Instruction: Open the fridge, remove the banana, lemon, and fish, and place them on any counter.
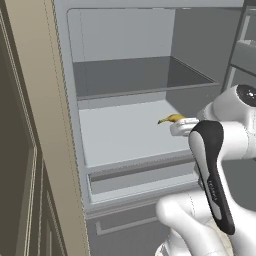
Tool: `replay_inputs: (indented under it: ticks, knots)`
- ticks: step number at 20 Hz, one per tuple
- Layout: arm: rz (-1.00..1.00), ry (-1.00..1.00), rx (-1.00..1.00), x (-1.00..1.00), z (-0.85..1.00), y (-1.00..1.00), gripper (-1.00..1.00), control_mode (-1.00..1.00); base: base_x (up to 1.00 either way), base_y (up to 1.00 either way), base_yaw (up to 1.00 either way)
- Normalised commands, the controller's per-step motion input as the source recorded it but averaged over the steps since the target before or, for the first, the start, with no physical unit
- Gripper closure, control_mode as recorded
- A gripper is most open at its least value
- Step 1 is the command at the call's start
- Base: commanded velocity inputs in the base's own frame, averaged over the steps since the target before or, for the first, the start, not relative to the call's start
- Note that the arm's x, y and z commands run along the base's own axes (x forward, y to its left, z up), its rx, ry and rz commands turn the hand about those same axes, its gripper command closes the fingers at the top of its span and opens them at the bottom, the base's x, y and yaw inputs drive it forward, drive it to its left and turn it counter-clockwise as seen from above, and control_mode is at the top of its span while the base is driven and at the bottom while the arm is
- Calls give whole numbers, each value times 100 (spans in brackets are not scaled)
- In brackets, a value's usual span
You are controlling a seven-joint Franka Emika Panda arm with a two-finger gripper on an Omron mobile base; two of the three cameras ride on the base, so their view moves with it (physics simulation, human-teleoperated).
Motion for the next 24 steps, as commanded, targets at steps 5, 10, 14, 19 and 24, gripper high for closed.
replay_inputs:
  ticks: [5, 10, 14, 19, 24]
  knots:
    - [0, -1, 0, -7, 0, 0, 100, 100, -54, 0, 0]
    - [0, 0, 0, 0, 0, 0, 100, 100, -100, -4, 0]
    - [0, 0, 0, 0, 0, 0, 100, 100, -100, -1, 0]
    - [0, 0, 0, 0, 0, 0, 100, 100, -100, 4, 1]
    - [0, 0, 0, 0, 0, 0, 100, 100, -87, -1, 59]
